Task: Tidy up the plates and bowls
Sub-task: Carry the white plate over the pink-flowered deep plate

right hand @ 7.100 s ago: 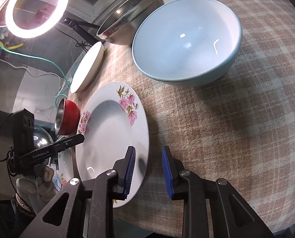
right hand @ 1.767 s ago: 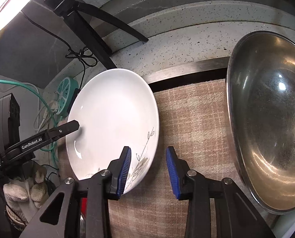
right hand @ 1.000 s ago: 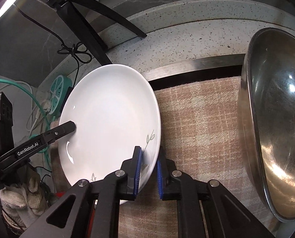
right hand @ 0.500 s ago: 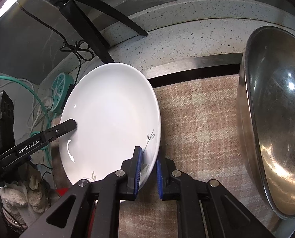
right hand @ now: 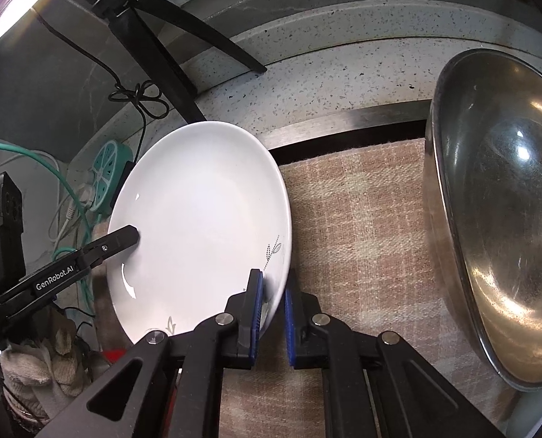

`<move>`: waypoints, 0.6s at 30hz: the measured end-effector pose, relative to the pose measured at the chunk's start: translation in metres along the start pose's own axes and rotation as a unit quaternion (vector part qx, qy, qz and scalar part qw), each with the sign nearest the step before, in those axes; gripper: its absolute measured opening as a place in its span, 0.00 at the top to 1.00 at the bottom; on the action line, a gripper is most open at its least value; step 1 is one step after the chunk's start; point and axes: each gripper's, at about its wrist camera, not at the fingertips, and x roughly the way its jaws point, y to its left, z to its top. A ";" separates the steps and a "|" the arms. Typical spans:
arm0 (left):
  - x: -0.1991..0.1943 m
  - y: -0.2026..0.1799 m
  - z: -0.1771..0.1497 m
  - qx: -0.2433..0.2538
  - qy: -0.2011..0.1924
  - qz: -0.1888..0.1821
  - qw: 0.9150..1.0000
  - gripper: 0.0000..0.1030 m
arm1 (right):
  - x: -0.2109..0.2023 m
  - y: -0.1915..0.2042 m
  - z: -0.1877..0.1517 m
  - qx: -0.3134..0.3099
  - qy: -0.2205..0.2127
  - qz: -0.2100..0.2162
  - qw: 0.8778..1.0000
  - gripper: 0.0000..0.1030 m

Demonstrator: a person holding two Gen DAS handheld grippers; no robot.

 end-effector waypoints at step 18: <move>-0.049 0.004 -0.012 -0.011 -0.040 -0.012 0.999 0.89 | -0.045 0.012 -0.004 -0.028 -0.027 0.010 0.999 0.90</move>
